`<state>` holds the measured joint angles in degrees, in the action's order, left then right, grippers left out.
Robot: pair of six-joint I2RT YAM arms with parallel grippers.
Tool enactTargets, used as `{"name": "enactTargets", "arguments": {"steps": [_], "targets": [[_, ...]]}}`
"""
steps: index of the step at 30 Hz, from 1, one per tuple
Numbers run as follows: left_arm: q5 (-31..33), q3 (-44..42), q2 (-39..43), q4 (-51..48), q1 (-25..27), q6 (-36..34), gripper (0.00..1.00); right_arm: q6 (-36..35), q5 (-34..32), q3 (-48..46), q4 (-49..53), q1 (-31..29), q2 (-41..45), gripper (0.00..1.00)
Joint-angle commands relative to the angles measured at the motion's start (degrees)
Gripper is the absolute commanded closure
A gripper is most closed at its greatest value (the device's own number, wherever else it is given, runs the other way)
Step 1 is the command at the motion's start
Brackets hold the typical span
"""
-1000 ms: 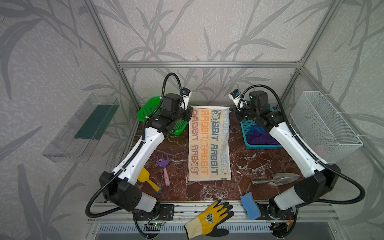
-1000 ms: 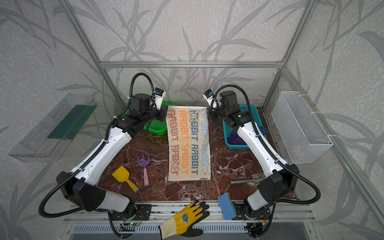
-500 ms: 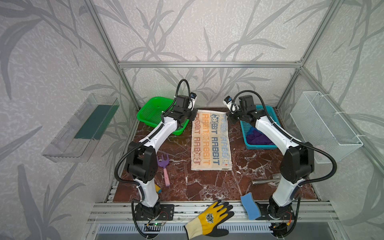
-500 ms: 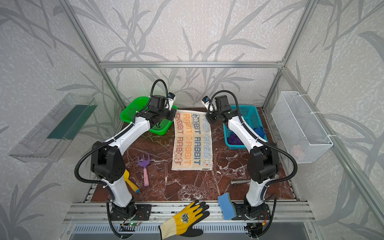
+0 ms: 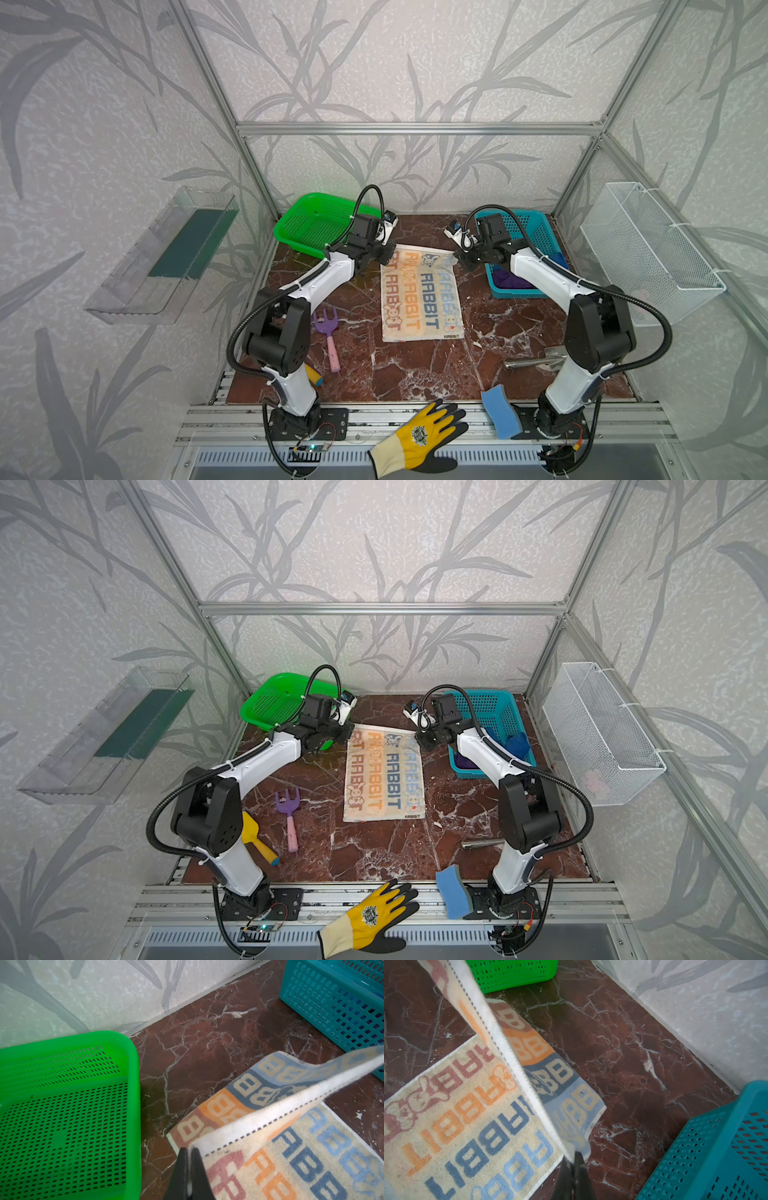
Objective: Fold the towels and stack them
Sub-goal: 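Lower the hanging towel flat onto the table with both grippers, then fold the held edge over the towel toward the far edge with both grippers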
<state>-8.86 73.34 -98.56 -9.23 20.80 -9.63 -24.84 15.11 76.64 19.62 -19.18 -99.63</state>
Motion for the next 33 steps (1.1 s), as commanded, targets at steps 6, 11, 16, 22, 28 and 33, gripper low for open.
{"name": "enactTargets", "arguments": {"steps": [6, 11, 16, 22, 28, 33], "targets": [[1.3, -7.0, 8.7, 0.5, 2.8, 2.1, 1.00, -0.6, 2.7, -3.7, 8.0, -0.7, 7.4, 1.00], [4.0, -9.8, 11.4, -0.5, 4.5, 4.0, 1.00, 1.1, 2.0, -6.1, 12.7, -3.3, 8.9, 1.00], [4.8, -13.2, 14.5, -0.5, 5.5, 6.3, 1.00, 6.0, 0.8, -6.1, 19.0, -5.3, 8.1, 1.00], [4.1, -17.1, 17.1, -0.8, 7.4, 7.6, 1.00, 9.7, 0.5, -8.6, 21.3, -6.5, 8.9, 1.00], [-0.6, -18.4, 16.8, -3.6, 8.6, 8.4, 1.00, 12.1, -2.1, -11.5, 21.7, -7.0, 11.2, 1.00], [0.4, -20.0, 18.7, -5.4, 9.9, 10.0, 1.00, 12.1, -0.7, -12.6, 22.0, -7.6, 13.3, 1.00]]}}
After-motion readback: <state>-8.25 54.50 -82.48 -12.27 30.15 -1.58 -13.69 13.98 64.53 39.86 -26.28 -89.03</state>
